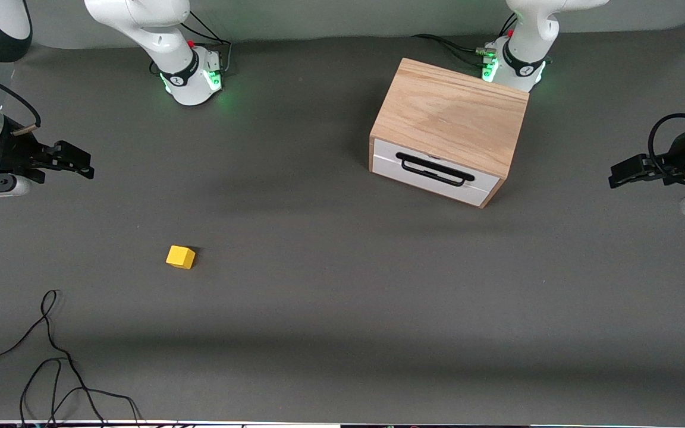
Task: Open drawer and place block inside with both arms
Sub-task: 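Move the left gripper down to the black drawer handle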
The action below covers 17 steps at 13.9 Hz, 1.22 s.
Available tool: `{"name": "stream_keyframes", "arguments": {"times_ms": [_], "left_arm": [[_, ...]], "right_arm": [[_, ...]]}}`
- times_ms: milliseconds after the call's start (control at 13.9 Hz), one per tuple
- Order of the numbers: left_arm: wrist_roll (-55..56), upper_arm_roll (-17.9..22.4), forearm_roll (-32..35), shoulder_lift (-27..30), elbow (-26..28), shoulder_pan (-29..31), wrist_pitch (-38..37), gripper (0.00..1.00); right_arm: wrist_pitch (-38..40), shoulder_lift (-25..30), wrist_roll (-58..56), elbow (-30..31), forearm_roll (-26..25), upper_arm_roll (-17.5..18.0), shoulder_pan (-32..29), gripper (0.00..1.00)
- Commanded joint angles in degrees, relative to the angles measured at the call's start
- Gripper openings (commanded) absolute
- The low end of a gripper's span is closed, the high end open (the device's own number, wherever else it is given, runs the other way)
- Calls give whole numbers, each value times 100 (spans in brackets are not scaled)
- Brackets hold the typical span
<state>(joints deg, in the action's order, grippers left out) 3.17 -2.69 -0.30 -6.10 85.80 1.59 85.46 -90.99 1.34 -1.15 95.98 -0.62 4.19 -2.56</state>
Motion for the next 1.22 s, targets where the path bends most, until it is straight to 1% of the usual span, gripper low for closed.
{"name": "stream_keyframes", "arguments": {"times_ms": [0, 574, 718, 789, 933, 1005, 1148], "left_arm": [[-150, 85, 231, 170, 139, -124, -82, 100], [-159, 85, 223, 74, 95, -132, -82, 100], [-19, 76, 127, 74, 86, -141, -91, 100], [278, 15, 39, 74, 104, -185, -82, 100], [1785, -239, 12, -22, 104, -439, 5, 100], [2315, -319, 4, -40, 104, -588, 40, 100], [3465, -346, -93, -93, 104, -939, 32, 100]], "right_arm": [[11, -19, 150, -27, 27, -23, 28, 100], [-15, -98, 150, 17, 36, -41, 28, 100], [-59, -160, 150, 26, 36, -49, 28, 100], [-68, -230, 150, 26, 36, -50, 19, 100], [-191, -318, 150, 43, 36, -50, 1, 100], [-199, -379, 168, 43, 27, -58, 1, 100], [-331, -467, 360, 43, 27, -50, 1, 100]]}}
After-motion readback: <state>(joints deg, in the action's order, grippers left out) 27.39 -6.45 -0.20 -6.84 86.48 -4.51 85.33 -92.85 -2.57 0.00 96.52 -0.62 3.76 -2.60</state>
